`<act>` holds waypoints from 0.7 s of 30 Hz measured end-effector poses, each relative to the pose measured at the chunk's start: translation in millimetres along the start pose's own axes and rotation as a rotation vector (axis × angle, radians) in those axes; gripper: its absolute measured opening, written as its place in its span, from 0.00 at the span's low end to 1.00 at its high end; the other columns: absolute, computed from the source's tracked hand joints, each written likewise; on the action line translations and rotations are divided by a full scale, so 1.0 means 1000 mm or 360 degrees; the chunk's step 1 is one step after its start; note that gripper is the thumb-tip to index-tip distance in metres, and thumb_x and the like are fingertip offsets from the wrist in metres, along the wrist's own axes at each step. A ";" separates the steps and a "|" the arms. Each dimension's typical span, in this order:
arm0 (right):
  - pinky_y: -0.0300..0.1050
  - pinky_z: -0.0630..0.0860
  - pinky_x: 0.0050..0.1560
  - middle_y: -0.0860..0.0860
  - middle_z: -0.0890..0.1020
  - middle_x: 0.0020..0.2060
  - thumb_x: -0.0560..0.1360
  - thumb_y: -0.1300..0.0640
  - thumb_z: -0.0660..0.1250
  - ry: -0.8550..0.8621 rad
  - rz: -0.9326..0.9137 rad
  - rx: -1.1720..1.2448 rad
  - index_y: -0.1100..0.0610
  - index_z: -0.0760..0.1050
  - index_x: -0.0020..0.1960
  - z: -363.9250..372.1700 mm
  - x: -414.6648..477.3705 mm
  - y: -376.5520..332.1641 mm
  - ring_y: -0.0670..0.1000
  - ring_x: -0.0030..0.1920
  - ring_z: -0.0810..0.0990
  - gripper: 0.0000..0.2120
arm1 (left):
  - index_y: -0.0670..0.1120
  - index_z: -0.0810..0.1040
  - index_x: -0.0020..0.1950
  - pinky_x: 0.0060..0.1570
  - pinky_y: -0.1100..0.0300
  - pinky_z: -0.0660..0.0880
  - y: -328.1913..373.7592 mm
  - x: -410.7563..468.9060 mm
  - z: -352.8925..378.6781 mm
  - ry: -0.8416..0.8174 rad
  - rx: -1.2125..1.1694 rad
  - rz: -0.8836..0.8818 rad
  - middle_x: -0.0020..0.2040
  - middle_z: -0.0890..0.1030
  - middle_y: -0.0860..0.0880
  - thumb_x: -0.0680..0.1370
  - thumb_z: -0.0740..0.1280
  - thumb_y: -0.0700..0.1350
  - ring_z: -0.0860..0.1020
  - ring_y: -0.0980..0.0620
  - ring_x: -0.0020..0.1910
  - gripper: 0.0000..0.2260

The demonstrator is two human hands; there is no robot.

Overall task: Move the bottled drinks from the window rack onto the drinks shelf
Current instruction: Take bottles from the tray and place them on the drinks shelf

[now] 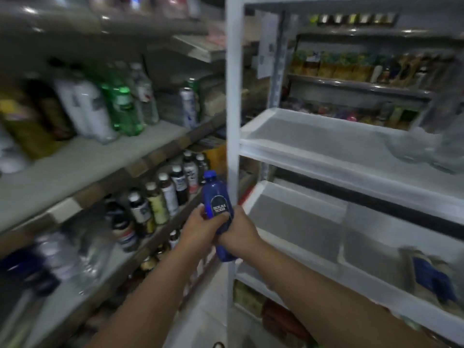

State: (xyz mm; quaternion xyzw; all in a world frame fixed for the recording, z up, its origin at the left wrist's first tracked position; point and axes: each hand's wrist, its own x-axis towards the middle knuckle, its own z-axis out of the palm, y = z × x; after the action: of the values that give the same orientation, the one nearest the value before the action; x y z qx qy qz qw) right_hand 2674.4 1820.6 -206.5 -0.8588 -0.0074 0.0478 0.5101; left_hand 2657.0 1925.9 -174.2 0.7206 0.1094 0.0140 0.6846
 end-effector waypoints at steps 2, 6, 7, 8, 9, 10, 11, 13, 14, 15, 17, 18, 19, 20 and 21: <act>0.57 0.80 0.54 0.53 0.83 0.51 0.59 0.57 0.78 -0.0102 -0.0199 0.0189 0.53 0.70 0.59 0.041 -0.008 -0.046 0.54 0.51 0.83 0.31 | 0.42 0.76 0.56 0.38 0.63 0.78 0.017 -0.010 -0.057 0.0179 -0.0040 0.0082 0.45 0.84 0.45 0.72 0.74 0.37 0.83 0.54 0.40 0.15; 0.57 0.80 0.55 0.51 0.82 0.51 0.53 0.51 0.76 -0.0341 -0.0537 0.0459 0.44 0.69 0.55 0.116 -0.035 -0.136 0.50 0.51 0.84 0.33 | 0.46 0.79 0.54 0.43 0.60 0.79 0.051 -0.046 -0.175 0.0516 -0.0051 0.0333 0.45 0.86 0.48 0.66 0.79 0.43 0.84 0.53 0.43 0.18; 0.56 0.80 0.55 0.50 0.83 0.51 0.53 0.49 0.76 -0.0411 -0.0593 0.0508 0.44 0.69 0.54 0.134 -0.043 -0.156 0.49 0.50 0.84 0.31 | 0.45 0.80 0.54 0.42 0.61 0.79 0.058 -0.059 -0.203 0.0601 -0.0052 0.0390 0.45 0.86 0.48 0.65 0.78 0.45 0.84 0.53 0.44 0.19; 0.55 0.80 0.55 0.48 0.83 0.51 0.53 0.48 0.75 -0.0493 -0.0638 0.0542 0.43 0.70 0.54 0.153 -0.053 -0.176 0.47 0.50 0.84 0.31 | 0.45 0.80 0.54 0.41 0.63 0.79 0.065 -0.073 -0.230 0.0683 -0.0068 0.0450 0.45 0.86 0.48 0.65 0.76 0.46 0.84 0.53 0.43 0.19; 0.54 0.80 0.55 0.48 0.83 0.51 0.54 0.47 0.76 -0.0584 -0.0681 0.0566 0.43 0.71 0.55 0.171 -0.063 -0.195 0.46 0.50 0.84 0.31 | 0.45 0.80 0.54 0.40 0.64 0.78 0.070 -0.087 -0.256 0.0770 -0.0083 0.0507 0.44 0.86 0.49 0.65 0.75 0.46 0.84 0.53 0.43 0.19; 0.53 0.80 0.56 0.47 0.83 0.51 0.55 0.46 0.76 -0.0671 -0.0733 0.0587 0.43 0.71 0.56 0.189 -0.074 -0.213 0.45 0.50 0.84 0.31 | 0.45 0.81 0.54 0.39 0.65 0.78 0.074 -0.102 -0.281 0.0856 -0.0088 0.0558 0.44 0.86 0.49 0.66 0.74 0.46 0.84 0.54 0.42 0.17; 0.52 0.81 0.55 0.46 0.84 0.50 0.56 0.45 0.76 -0.0748 -0.0788 0.0601 0.42 0.72 0.57 0.207 -0.085 -0.230 0.44 0.50 0.84 0.31 | 0.45 0.81 0.53 0.39 0.66 0.77 0.078 -0.116 -0.305 0.0937 -0.0082 0.0599 0.43 0.86 0.49 0.66 0.73 0.46 0.84 0.54 0.42 0.16; 0.49 0.81 0.53 0.44 0.84 0.49 0.56 0.44 0.76 -0.0868 -0.0897 0.0598 0.41 0.72 0.57 0.241 -0.109 -0.260 0.43 0.49 0.84 0.30 | 0.45 0.81 0.54 0.39 0.65 0.78 0.082 -0.144 -0.348 0.1076 -0.0042 0.0641 0.44 0.86 0.49 0.66 0.73 0.46 0.85 0.53 0.42 0.16; 0.47 0.81 0.52 0.43 0.84 0.48 0.56 0.44 0.76 -0.0910 -0.0938 0.0592 0.41 0.72 0.57 0.257 -0.119 -0.272 0.42 0.48 0.84 0.30 | 0.45 0.81 0.54 0.39 0.64 0.78 0.083 -0.156 -0.367 0.1135 -0.0025 0.0658 0.45 0.86 0.48 0.66 0.74 0.46 0.85 0.52 0.42 0.17; 0.45 0.81 0.50 0.42 0.84 0.47 0.56 0.44 0.76 -0.0947 -0.0969 0.0582 0.41 0.72 0.57 0.271 -0.128 -0.283 0.42 0.46 0.84 0.30 | 0.45 0.80 0.55 0.40 0.62 0.79 0.083 -0.167 -0.384 0.1184 -0.0033 0.0679 0.45 0.86 0.47 0.66 0.74 0.46 0.85 0.50 0.43 0.18; 0.39 0.80 0.45 0.38 0.84 0.44 0.54 0.43 0.75 -0.0997 -0.1006 0.0502 0.41 0.73 0.55 0.299 -0.143 -0.302 0.39 0.43 0.83 0.30 | 0.44 0.80 0.56 0.42 0.58 0.80 0.080 -0.185 -0.416 0.1239 -0.0078 0.0719 0.47 0.86 0.45 0.65 0.75 0.46 0.85 0.47 0.44 0.21; 0.35 0.78 0.41 0.37 0.83 0.42 0.53 0.42 0.73 -0.0998 -0.1021 0.0465 0.41 0.73 0.53 0.312 -0.148 -0.310 0.38 0.41 0.82 0.29 | 0.44 0.80 0.57 0.42 0.58 0.80 0.079 -0.191 -0.431 0.1245 -0.0093 0.0735 0.47 0.86 0.44 0.66 0.76 0.45 0.85 0.47 0.45 0.20; 0.32 0.76 0.37 0.36 0.83 0.40 0.52 0.42 0.72 -0.0982 -0.1021 0.0444 0.42 0.74 0.51 0.327 -0.152 -0.318 0.37 0.39 0.82 0.27 | 0.45 0.80 0.58 0.42 0.59 0.80 0.077 -0.196 -0.444 0.1233 -0.0097 0.0739 0.47 0.86 0.45 0.67 0.75 0.43 0.85 0.48 0.45 0.20; 0.30 0.73 0.34 0.38 0.83 0.38 0.51 0.42 0.71 -0.0957 -0.1018 0.0429 0.43 0.74 0.49 0.341 -0.153 -0.325 0.38 0.37 0.82 0.26 | 0.46 0.80 0.59 0.42 0.61 0.80 0.075 -0.198 -0.458 0.1216 -0.0087 0.0729 0.49 0.86 0.46 0.69 0.75 0.42 0.85 0.49 0.46 0.19; 0.31 0.72 0.33 0.40 0.83 0.37 0.52 0.43 0.71 -0.0933 -0.1018 0.0409 0.44 0.74 0.48 0.357 -0.154 -0.333 0.39 0.36 0.81 0.24 | 0.48 0.79 0.60 0.44 0.62 0.80 0.073 -0.199 -0.471 0.1218 -0.0072 0.0713 0.50 0.86 0.48 0.70 0.74 0.41 0.85 0.51 0.48 0.19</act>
State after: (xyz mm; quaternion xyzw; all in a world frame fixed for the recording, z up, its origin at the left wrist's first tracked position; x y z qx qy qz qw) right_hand 2501.1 2283.3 -73.1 -0.6932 -0.4107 0.1296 0.5780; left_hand 2392.5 2351.5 -47.0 0.6543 0.1956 0.4301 0.5905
